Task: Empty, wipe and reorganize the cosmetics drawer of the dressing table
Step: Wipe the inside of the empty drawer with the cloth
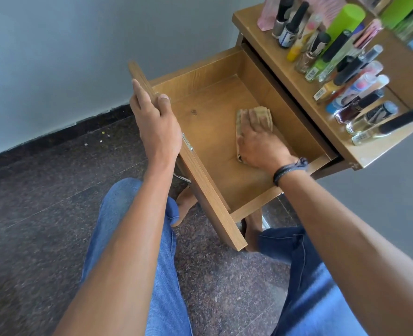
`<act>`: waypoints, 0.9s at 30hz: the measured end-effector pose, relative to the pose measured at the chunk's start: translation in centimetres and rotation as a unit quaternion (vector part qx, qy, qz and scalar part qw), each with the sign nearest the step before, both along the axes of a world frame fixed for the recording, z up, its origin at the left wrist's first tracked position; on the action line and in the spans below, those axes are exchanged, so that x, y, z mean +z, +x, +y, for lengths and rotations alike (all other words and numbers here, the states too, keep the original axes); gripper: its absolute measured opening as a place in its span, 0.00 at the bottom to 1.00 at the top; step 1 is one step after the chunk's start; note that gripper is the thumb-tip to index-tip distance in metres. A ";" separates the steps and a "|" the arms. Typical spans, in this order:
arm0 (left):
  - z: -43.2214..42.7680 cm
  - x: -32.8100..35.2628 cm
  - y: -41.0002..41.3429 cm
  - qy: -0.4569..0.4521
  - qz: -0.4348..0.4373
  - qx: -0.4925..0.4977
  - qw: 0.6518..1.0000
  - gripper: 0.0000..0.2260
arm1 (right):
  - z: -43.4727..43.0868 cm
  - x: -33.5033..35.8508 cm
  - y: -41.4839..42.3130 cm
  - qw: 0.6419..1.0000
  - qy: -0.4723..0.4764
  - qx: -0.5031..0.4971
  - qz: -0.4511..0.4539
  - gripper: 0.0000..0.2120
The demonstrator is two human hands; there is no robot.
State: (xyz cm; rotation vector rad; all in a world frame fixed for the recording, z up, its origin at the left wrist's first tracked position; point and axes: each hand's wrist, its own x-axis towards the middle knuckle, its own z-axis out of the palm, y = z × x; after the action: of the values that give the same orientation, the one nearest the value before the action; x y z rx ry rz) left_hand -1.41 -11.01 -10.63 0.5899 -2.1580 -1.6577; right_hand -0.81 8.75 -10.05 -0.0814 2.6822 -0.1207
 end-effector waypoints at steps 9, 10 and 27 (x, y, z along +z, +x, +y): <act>0.1 0.2 0.2 -0.001 -0.003 -0.006 1.000 0.28 | -4.3 -0.4 3.8 0.989 -0.057 0.136 0.003 0.31; 0.0 0.2 0.2 -0.002 -0.003 -0.007 1.000 0.28 | -4.0 0.1 3.3 0.987 -0.053 0.149 -0.002 0.30; 0.2 0.7 0.4 0.000 -0.008 -0.012 1.000 0.28 | -4.5 0.4 5.0 1.000 -0.003 0.020 0.002 0.36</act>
State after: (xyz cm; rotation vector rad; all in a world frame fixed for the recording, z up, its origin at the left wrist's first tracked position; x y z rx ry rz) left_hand -1.02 -10.85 -9.90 0.5804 -2.1843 -1.6705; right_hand 4.22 4.29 -9.67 -0.1385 2.6820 -0.1162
